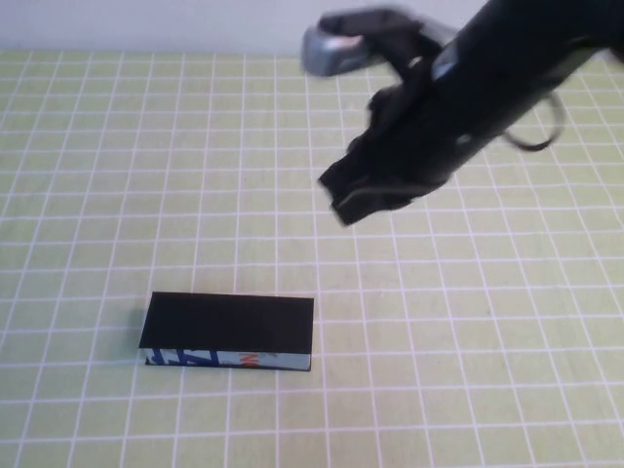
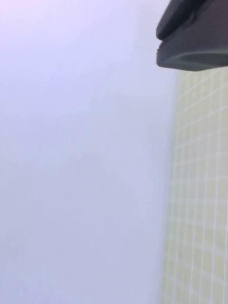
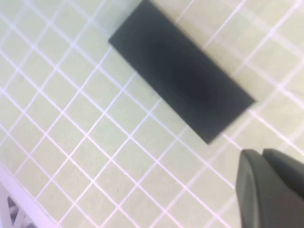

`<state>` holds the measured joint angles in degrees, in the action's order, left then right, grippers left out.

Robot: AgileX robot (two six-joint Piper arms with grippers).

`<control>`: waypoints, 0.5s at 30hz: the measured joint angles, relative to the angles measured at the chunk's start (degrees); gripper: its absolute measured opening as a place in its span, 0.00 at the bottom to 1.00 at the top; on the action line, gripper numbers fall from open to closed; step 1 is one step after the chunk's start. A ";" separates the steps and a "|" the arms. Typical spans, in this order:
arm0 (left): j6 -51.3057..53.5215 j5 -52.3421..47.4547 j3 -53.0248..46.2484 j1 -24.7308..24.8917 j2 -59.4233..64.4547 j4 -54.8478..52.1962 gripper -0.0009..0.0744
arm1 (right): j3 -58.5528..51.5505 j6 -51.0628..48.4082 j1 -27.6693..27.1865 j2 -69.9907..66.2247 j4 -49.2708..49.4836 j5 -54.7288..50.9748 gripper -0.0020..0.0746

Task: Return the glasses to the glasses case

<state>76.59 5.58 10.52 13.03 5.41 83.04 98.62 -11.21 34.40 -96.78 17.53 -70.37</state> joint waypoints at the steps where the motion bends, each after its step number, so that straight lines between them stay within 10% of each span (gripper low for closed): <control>1: 0.00 1.69 -1.07 0.00 -2.06 0.32 0.01 | -0.72 1.28 0.00 2.54 -1.10 0.01 0.01; 15: 7.25 -5.58 -11.49 0.00 -6.05 0.85 0.01 | -32.07 13.10 0.00 41.61 -9.39 0.32 0.01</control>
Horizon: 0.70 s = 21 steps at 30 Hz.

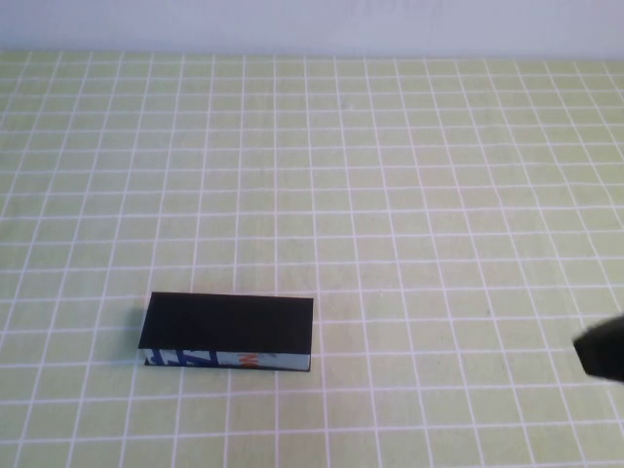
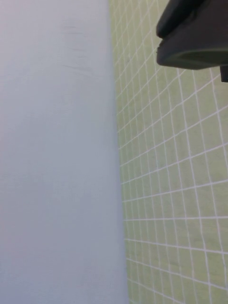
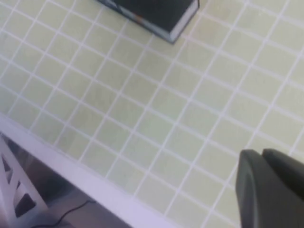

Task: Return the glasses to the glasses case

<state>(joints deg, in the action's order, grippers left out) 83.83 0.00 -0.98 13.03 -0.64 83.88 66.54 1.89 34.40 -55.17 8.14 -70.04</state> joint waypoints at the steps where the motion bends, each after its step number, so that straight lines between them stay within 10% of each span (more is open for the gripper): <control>1: 1.05 -0.68 -0.41 0.00 0.00 0.00 0.01 | -2.86 0.49 0.00 2.76 0.00 0.59 0.01; 21: 2.72 -0.81 -0.51 0.00 0.00 -0.10 0.01 | -43.71 2.73 0.00 33.24 0.11 36.83 0.01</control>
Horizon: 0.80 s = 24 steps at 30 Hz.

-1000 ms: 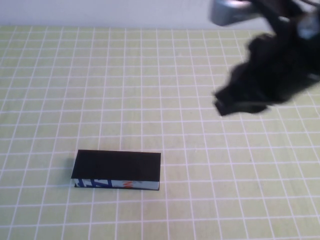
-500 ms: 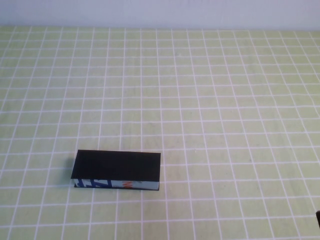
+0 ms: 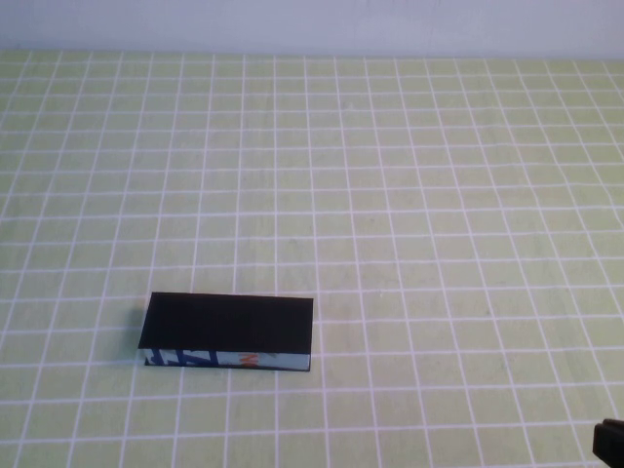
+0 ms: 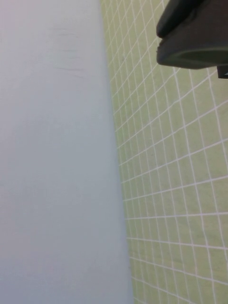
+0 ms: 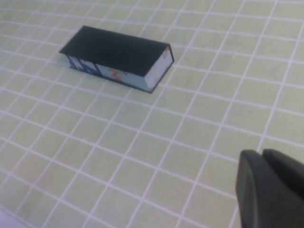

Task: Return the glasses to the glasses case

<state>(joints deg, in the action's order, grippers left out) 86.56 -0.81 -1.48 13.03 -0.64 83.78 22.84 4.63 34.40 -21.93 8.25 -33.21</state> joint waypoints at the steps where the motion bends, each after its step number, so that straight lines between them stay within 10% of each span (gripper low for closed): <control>1: 0.00 0.00 0.00 0.00 0.00 0.00 0.01 | -0.91 0.00 0.00 0.00 0.00 0.01 0.01; 14: 0.11 0.81 0.00 0.00 0.00 0.00 0.01 | -3.87 0.05 -1.61 0.83 -3.59 7.12 0.01; 24: 0.11 1.46 0.00 0.00 0.00 0.00 0.01 | -17.20 0.05 -27.68 11.45 -3.70 27.54 0.01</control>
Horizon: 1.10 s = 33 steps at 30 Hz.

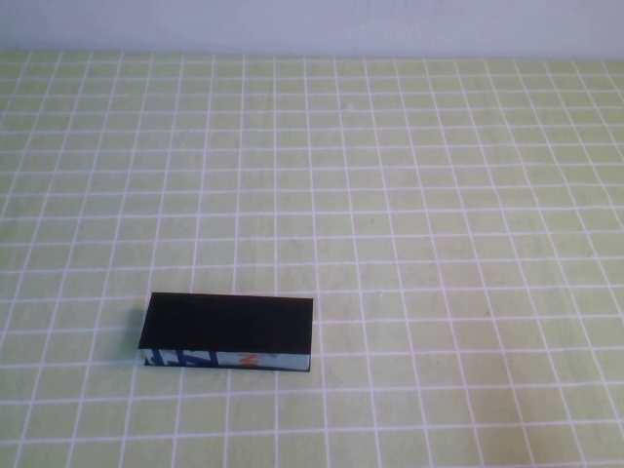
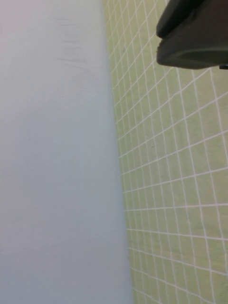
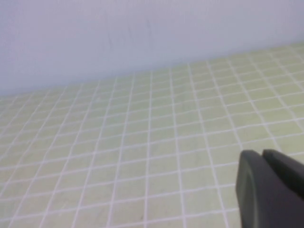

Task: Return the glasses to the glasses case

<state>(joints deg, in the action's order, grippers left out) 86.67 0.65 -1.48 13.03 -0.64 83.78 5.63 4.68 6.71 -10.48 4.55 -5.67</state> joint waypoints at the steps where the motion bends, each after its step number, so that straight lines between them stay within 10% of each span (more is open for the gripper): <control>1: 0.00 0.00 0.00 0.00 0.00 0.00 0.01 | -1.05 0.00 -1.33 1.40 0.00 0.77 0.01; 33: 0.00 0.21 0.00 0.00 0.00 0.10 0.01 | -7.20 -2.42 -4.22 10.96 0.00 -14.18 0.01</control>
<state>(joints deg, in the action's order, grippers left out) 86.67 0.86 -1.48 13.03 -0.64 83.89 -1.56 2.26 2.49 0.48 4.55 -19.86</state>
